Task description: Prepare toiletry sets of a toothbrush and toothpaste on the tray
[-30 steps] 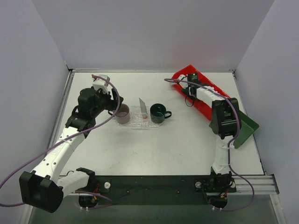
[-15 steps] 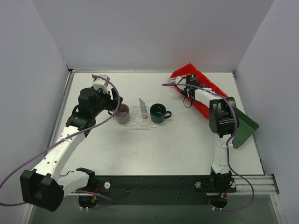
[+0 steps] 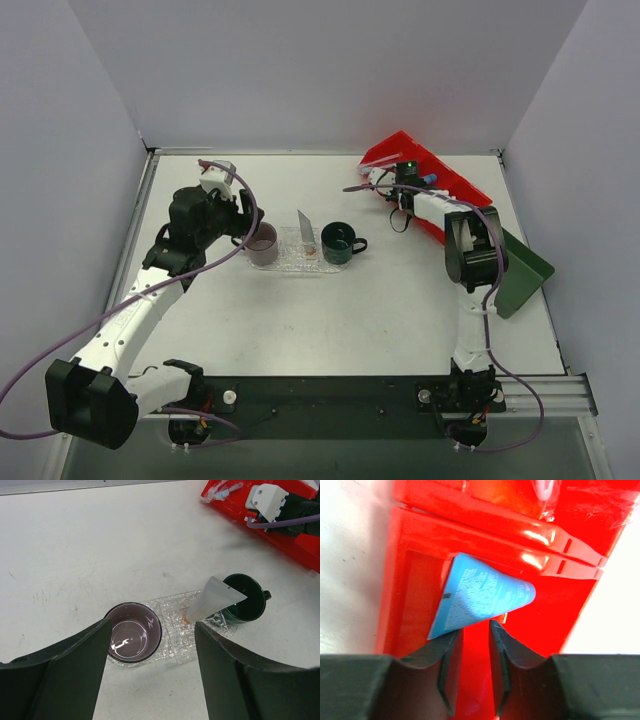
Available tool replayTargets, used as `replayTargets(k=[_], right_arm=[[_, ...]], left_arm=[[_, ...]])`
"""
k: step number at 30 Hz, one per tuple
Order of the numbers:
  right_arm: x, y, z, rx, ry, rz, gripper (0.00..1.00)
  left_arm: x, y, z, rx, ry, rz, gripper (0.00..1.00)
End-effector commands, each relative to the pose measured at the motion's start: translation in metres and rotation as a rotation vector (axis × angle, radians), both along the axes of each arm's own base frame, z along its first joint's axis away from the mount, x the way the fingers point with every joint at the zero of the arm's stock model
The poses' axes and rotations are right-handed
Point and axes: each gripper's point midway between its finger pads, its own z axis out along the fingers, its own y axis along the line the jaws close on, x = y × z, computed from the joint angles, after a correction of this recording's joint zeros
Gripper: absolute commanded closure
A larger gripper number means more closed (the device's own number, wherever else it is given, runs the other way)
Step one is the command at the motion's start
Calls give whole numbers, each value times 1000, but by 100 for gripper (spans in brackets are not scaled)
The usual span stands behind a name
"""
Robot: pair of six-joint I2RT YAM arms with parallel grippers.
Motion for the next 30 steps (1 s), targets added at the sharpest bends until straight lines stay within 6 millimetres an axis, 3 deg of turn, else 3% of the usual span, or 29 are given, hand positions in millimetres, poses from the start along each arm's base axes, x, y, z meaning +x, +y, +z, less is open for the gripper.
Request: replayTargets(k=[1,7,14,25,30], right_arm=[[-2,12,-21,4,46,61,81],[-2,12,-10,62,-12,5,100],[-14,11,22,217,-92,-83,100],[-51,-7,35,336,-93,-188,100],[-60,-5,47,390,-105,-208,100]], left_arm=[[5,0,16,-24,-45,-3,23],[5,-1,17,-27,-47,-4,23],[3,-1,21,-31,-58,-7,23],[-3,-3,30,-56,-80,-24,23],[-5,-5,34,-64,-89,-29,23]])
